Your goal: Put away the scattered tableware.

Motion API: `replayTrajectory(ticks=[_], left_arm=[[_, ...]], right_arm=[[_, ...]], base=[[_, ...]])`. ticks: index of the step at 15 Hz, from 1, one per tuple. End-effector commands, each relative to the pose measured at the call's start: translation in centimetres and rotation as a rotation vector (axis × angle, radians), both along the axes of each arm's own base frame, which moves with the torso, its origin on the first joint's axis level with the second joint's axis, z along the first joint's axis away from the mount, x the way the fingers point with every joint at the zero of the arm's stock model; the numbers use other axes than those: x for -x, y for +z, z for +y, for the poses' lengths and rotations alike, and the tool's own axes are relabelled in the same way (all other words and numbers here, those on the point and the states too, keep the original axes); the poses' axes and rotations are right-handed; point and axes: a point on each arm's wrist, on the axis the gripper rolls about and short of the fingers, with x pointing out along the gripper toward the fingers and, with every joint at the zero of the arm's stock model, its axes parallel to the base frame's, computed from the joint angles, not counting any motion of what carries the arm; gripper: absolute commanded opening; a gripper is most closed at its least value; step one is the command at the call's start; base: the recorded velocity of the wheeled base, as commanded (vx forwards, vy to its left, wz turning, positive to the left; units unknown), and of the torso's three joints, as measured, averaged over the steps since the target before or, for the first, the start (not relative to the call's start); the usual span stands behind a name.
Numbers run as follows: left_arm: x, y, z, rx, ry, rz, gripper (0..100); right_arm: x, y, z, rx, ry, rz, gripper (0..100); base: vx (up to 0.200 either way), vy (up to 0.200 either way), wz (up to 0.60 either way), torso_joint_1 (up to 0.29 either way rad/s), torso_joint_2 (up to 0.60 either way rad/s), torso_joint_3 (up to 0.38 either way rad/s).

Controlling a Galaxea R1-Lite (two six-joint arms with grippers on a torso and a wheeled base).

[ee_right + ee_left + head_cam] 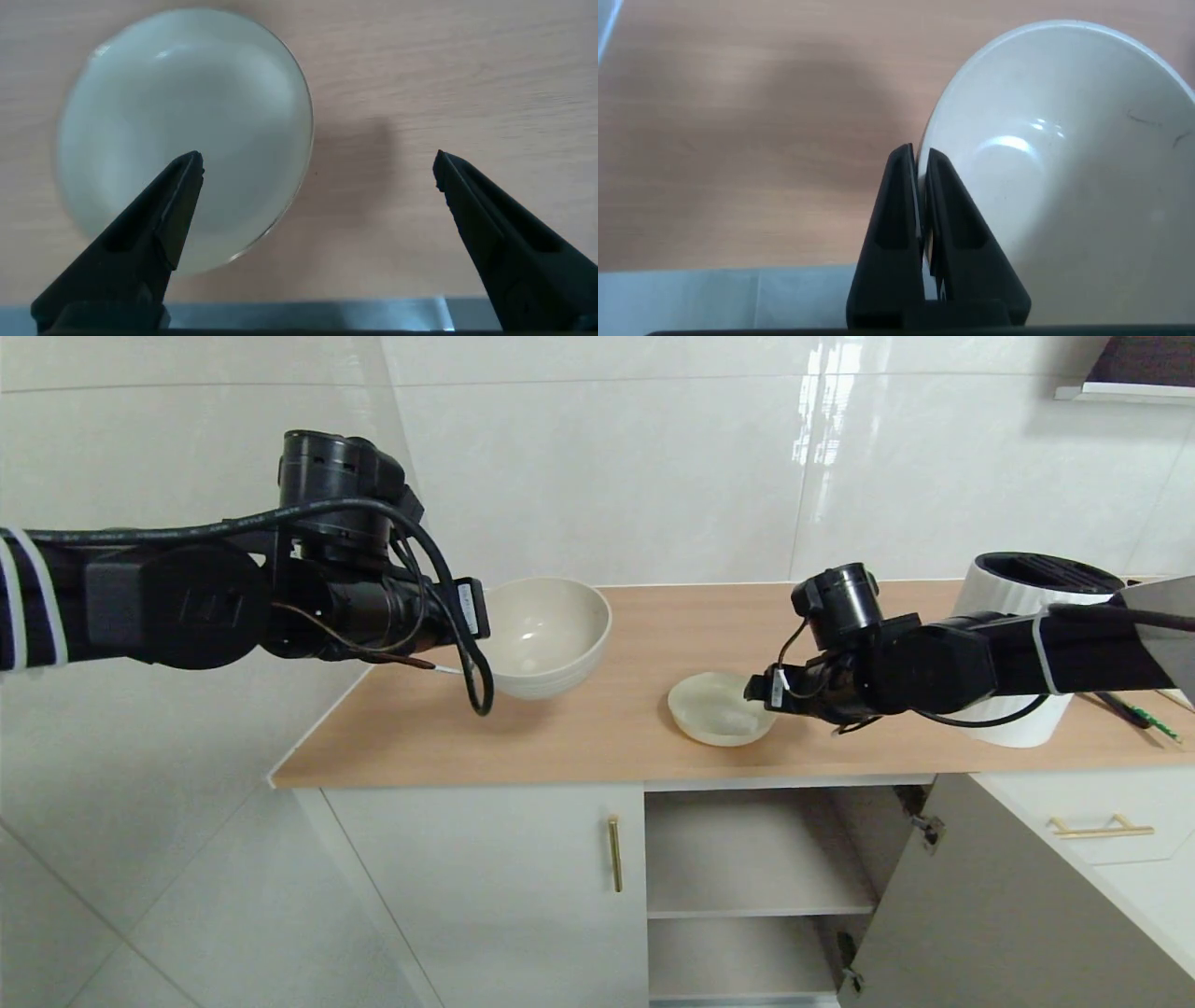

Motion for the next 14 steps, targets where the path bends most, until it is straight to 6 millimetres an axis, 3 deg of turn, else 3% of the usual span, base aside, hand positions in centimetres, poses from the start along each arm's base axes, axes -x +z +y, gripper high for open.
replayTrajectory(ticks=[1, 7, 8, 14], left_arm=[[0.4, 0.5, 0.1, 0.004, 0.003, -0.014, 0], [0.6, 0.9, 0.2, 0.008, 0.003, -0.024, 0], [0.7, 1.0, 0.2, 0.008, 0.003, -0.026, 0], [0.7, 0.8, 0.0, 0.008, -0.001, -0.021, 0]], right_arm=[[-0.9, -1.9, 0.2, 0.017, -0.005, 0.034, 100], [-1.8, -2.7, 0.1, 0.022, -0.018, 0.042, 100], [-2.0, -2.8, 0.1, 0.021, -0.020, 0.039, 0], [-1.9, -2.6, 0.0, 0.019, -0.029, 0.035, 0]], base=[[0.000, 0.000, 0.00, 0.000, 0.00, 0.000], [0.000, 0.000, 0.00, 0.000, 0.00, 0.000], [0.000, 0.000, 0.00, 0.000, 0.00, 0.000], [0.000, 0.000, 0.00, 0.000, 0.00, 0.000]])
